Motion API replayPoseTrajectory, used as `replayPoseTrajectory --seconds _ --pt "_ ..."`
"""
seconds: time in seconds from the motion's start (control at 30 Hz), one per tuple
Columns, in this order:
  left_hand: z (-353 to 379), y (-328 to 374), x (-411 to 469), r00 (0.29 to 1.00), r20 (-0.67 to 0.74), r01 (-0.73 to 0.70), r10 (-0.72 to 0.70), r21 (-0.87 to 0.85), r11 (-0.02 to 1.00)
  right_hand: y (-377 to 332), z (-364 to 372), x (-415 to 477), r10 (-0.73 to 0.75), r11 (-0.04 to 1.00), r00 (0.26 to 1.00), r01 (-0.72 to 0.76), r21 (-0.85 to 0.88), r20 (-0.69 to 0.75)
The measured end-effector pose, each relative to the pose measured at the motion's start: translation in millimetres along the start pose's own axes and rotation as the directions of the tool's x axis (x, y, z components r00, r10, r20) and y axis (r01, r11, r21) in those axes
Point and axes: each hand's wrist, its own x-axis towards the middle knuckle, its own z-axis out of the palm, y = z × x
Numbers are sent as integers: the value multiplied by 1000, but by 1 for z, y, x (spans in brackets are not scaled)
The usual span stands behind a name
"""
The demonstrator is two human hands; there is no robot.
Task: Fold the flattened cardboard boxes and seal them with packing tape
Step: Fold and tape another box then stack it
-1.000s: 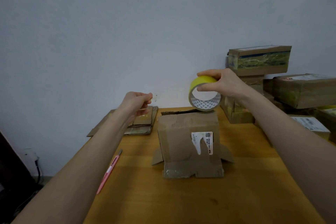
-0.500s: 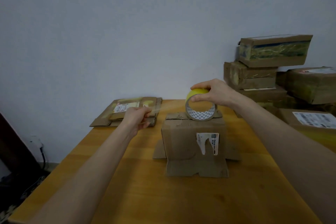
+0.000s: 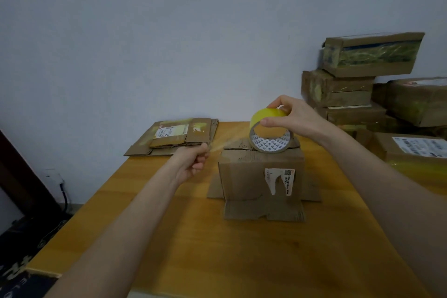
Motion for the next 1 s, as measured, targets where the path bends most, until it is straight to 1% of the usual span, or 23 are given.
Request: replayPoseTrajectory --seconds 0.07,0.1,0.13,0.2,0.23,0.27,0.3,0.33,0.37,0.4,0.43,0.47,0.53,0.57,0.6,0.63,0.67,0.7,0.8,0.87,0.93,1.0 --pt "-3 0 0 1000 -1 11 -11 -34 999 2 1 -2 -7 1000 1000 7 23 -5" --pt "-5 -2 -1 1000 -7 3 -3 -11 1000 2 2 -2 -11 1000 1000 11 28 -5" --pt "-6 -5 -2 1000 -9 -8 8 44 999 1 4 -3 -16 999 1000 16 30 -3" --pt "-1 -16 -4 1000 -7 -19 21 238 971 0 7 -3 -21 999 1000 21 29 8" --pt "2 -23 -4 999 -12 -28 35 370 929 -1 8 -3 -22 999 1000 22 28 13" --pt "7 -27 -5 998 -20 -41 61 519 853 -2 9 -3 -23 999 1000 23 29 14" --pt "8 -28 -2 994 -22 -69 111 660 748 -4 9 -3 -24 999 1000 24 31 10" --pt "8 -24 0 981 -9 -123 194 745 656 -5 9 -4 -25 999 1000 25 32 4" --pt "7 -15 1 962 10 -182 272 767 615 -5 8 -4 -25 999 1000 25 27 1" --pt "7 -3 1 948 51 -244 314 750 615 -5 8 -4 -24 999 1000 24 21 -1" --pt "11 9 -1 937 136 -316 323 726 611 -5 8 -4 -24 1000 1000 24 18 -2" --pt "19 19 -7 919 258 -388 299 728 564 -4 9 -3 -23 1000 1000 23 21 -2" --pt "42 28 -12 856 486 -516 178 776 362 -5 9 -2 -18 999 1000 18 40 -8" --pt "52 28 -11 826 551 -560 116 782 275 -6 9 -2 -22 999 1000 22 45 -6" --pt "59 28 -8 810 582 -583 77 782 219 -6 8 -2 -34 998 999 34 46 3" --pt "62 26 -2 808 586 -585 57 788 191 -5 7 -1 -47 998 999 47 41 18" --pt "62 25 2 809 585 -584 52 791 182 -4 5 -1 -51 998 998 50 38 35" --pt "59 24 5 814 578 -578 61 793 195 -2 3 -1 -36 998 998 33 51 54" --pt "51 20 7 820 565 -571 96 789 226 10 -5 -4 100 973 988 -122 195 118" --pt "50 19 6 817 568 -574 100 784 238 15 -6 -6 126 961 984 -153 232 128" --pt "49 20 8 814 573 -578 95 785 221 14 -9 -8 97 961 994 -109 253 58" --pt "45 23 8 817 571 -576 86 796 188 13 -22 -10 83 967 995 -65 246 -63"
